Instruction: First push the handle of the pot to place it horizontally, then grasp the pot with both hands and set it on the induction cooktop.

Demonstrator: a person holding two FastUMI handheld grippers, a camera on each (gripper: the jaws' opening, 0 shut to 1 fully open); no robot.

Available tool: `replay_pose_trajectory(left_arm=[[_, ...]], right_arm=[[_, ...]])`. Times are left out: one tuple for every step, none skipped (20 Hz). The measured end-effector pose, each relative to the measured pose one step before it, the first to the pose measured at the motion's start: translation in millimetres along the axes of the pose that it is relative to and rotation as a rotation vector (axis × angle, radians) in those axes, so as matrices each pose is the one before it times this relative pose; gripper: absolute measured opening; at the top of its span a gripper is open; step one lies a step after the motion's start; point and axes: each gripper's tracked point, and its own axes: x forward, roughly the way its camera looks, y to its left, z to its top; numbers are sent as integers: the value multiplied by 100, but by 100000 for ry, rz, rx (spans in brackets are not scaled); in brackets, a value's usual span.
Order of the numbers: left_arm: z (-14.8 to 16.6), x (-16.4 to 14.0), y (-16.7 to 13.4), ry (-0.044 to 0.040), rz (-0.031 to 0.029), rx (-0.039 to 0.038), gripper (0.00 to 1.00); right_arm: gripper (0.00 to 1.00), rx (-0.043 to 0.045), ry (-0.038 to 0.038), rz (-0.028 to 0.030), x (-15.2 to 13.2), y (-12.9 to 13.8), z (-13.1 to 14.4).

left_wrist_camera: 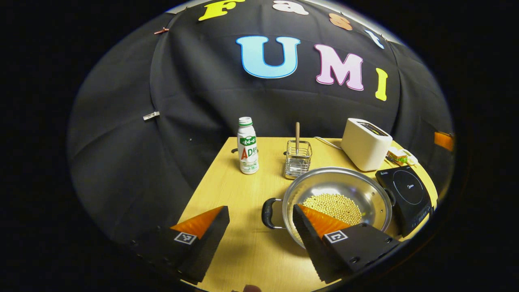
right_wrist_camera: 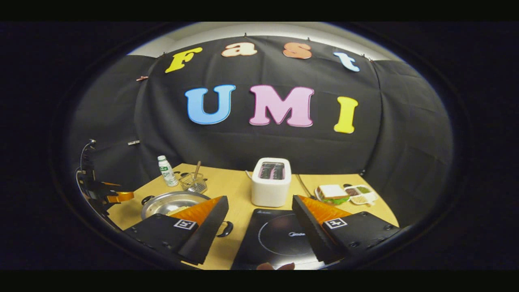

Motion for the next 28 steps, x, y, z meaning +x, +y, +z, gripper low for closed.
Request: replay_pose_trajectory(left_arm=[[-345, 402, -341, 1498, -948, -242, 98], [-265, 484, -218, 1610, -784, 35, 98], [-447, 810, -255, 1848, -1150, -5, 98], [-314, 651, -306, 2634, -1506, 161, 98], [-502, 462, -196, 2560, -1249, 389, 98], [-396, 713, 68, 3311, 173, 829, 98], [-250, 785, 69, 2485, 391, 1116, 98], [0, 797, -28, 1472, 52, 1061, 98], [47, 629, -79, 1008, 54, 767, 99], [42, 728, -302, 1035, -814, 679, 99], [-175, 668, -308, 1379, -939, 736, 98], [-32, 618, -232, 1066, -846, 563, 99], [-25, 771, -143, 497, -664, 126, 98], [34, 695, -75, 254, -444, -229, 99], [-111, 389, -49, 1026, 237, -144, 98], [-240, 478, 73, 1254, 235, 188, 98], [-209, 441, 4, 760, -192, -45, 98], [-39, 354, -40, 344, -85, -346, 99], [-71, 272, 82, 114, -15, -563, 98], [-112, 311, 69, 516, 19, -563, 99], [-246, 286, 104, 865, 184, -413, 99], [-152, 224, 66, 388, -41, -412, 98], [-115, 207, 81, 458, -214, -533, 100], [-7, 261, 36, 166, -72, -376, 98], [-103, 246, -60, 398, -402, -235, 97], [-6, 201, 4, 203, -49, -1, 97], [-32, 206, -82, 185, -491, 108, 94], [-34, 100, -121, 288, -220, 315, 91]], right_arm=[[99, 1204, 2995, 1478, 718, 713, -931], [98, 1970, 2993, 2010, 788, 848, -832], [99, 2002, 2921, 2074, 717, 980, -915], [99, 1105, 2544, 1093, 686, 609, -773], [99, 434, 2282, 570, 741, 396, -669], [99, 137, 2433, 42, 746, 248, -705], [99, 829, 3085, 680, 738, 334, -800], [99, 1549, 3596, 366, 765, 266, -913], [100, 1748, 3792, 64, 667, 90, -990], [96, 1767, 3282, -296, 931, 36, -849], [100, 1551, 2818, -563, 742, -138, -711], [100, 1259, 2730, -535, 449, 44, -697], [100, 1596, 2920, -211, 541, 58, -637], [100, 2359, 2590, -189, 558, 110, -611], [99, 1690, 2296, -343, 673, 210, -473], [99, 541, 2150, -544, 827, -58, -494], [98, -171, 2030, -346, 824, 1, -525], [92, 382, 1919, 583, 520, 244, -371], [97, 112, 2185, -195, 423, 182, -564], [97, -243, 1134, -493, 391, -19, -436], [97, -624, 956, -433, 539, -29, -229], [97, -420, 1319, 168, 606, 208, -448], [86, 499, 2016, 487, 614, 200, -540], [83, 1210, 2113, -121, 593, -56, -425], [86, 967, 1314, -1247, 519, -309, -232], [86, 604, 659, -1512, 427, -475, -95], [86, 154, 151, -1666, 415, -375, -13], [78, 230, -457, -703, 407, -55, 83]])
